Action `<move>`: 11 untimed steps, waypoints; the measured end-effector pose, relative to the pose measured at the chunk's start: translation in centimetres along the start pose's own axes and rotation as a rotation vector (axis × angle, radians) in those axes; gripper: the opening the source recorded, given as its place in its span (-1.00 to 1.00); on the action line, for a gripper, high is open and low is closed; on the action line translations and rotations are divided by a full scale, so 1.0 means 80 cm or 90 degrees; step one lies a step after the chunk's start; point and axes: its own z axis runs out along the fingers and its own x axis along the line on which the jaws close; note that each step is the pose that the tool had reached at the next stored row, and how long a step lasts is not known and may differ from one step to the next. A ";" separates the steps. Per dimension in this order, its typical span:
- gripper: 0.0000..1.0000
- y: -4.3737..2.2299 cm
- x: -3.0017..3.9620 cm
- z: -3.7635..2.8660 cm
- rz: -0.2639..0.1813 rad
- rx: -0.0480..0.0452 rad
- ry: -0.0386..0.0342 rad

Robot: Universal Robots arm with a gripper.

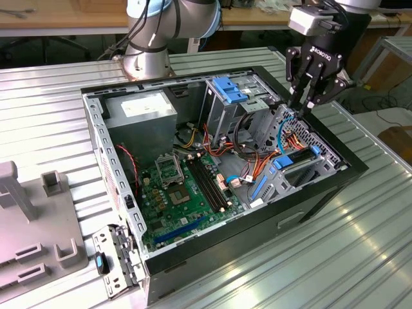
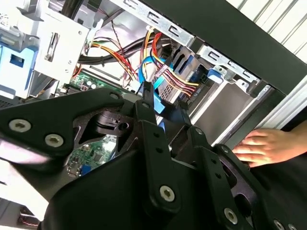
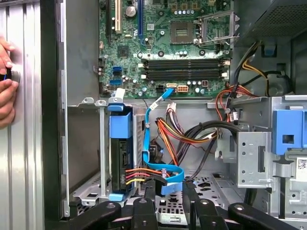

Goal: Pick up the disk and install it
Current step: 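Insert the second disk wire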

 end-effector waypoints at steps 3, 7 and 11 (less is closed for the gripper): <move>-0.28 0.0000 -0.0007 0.0034 0.000 0.0000 0.0036; -0.28 0.0000 -0.0007 0.0036 0.000 0.0000 0.0038; -0.56 0.0000 -0.0006 0.0043 0.000 0.0008 0.0039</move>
